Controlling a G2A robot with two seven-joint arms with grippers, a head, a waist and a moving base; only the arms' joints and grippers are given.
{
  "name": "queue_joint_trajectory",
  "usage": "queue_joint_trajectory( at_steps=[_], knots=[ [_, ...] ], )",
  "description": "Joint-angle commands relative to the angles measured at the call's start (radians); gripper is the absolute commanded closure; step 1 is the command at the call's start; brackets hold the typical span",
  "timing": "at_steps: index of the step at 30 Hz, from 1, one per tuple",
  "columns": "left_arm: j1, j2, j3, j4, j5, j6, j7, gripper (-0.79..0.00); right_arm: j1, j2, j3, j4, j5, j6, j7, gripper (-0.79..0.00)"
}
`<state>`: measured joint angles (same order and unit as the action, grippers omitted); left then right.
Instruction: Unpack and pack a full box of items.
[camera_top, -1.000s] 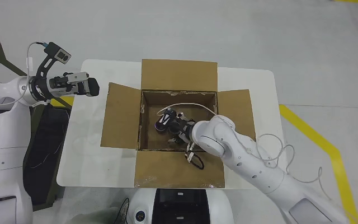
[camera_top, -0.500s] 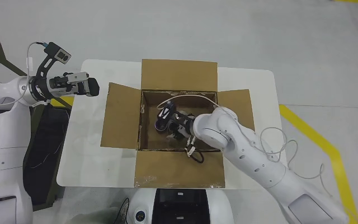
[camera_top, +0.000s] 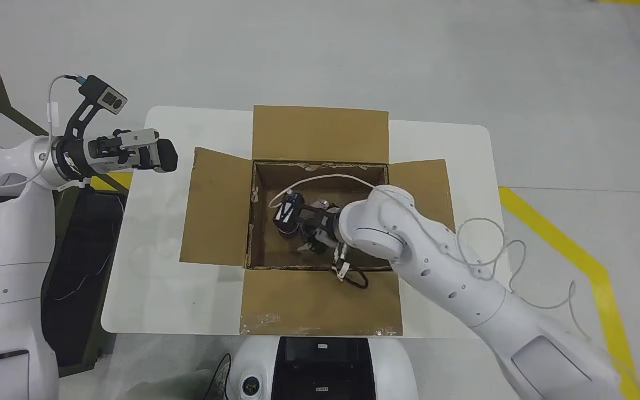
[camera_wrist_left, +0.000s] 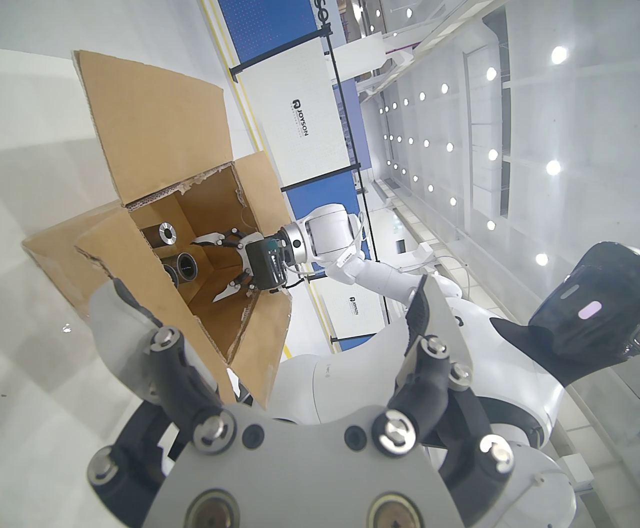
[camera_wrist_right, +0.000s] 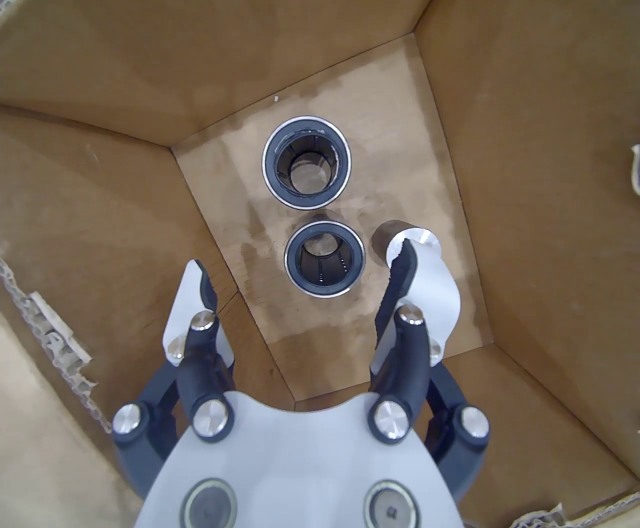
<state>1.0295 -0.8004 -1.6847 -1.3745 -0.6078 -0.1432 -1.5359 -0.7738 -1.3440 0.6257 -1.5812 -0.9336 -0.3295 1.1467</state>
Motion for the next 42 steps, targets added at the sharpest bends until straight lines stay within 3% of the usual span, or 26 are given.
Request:
queue_joint_trajectory(
  at_steps=[1, 10, 18, 27, 42],
  knots=[
    [0.000, 0.000, 0.000, 0.000, 0.000, 0.000, 0.000, -0.785, 0.002, -0.003, -0.006, 0.010, 0.000, -0.005, -0.002, -0.659],
    [0.000, 0.000, 0.000, 0.000, 0.000, 0.000, 0.000, -0.785, 0.008, -0.011, -0.015, 0.045, -0.012, -0.005, -0.010, -0.656],
    [0.000, 0.000, 0.000, 0.000, 0.000, 0.000, 0.000, -0.785, 0.011, -0.020, -0.022, 0.079, -0.010, -0.011, -0.026, -0.591],
    [0.000, 0.000, 0.000, 0.000, 0.000, 0.000, 0.000, -0.785, 0.020, -0.031, -0.030, 0.113, -0.007, -0.017, -0.041, -0.622],
    [0.000, 0.000, 0.000, 0.000, 0.000, 0.000, 0.000, -0.785, 0.023, -0.047, -0.039, 0.173, 0.006, -0.030, -0.059, -0.588]
  ],
)
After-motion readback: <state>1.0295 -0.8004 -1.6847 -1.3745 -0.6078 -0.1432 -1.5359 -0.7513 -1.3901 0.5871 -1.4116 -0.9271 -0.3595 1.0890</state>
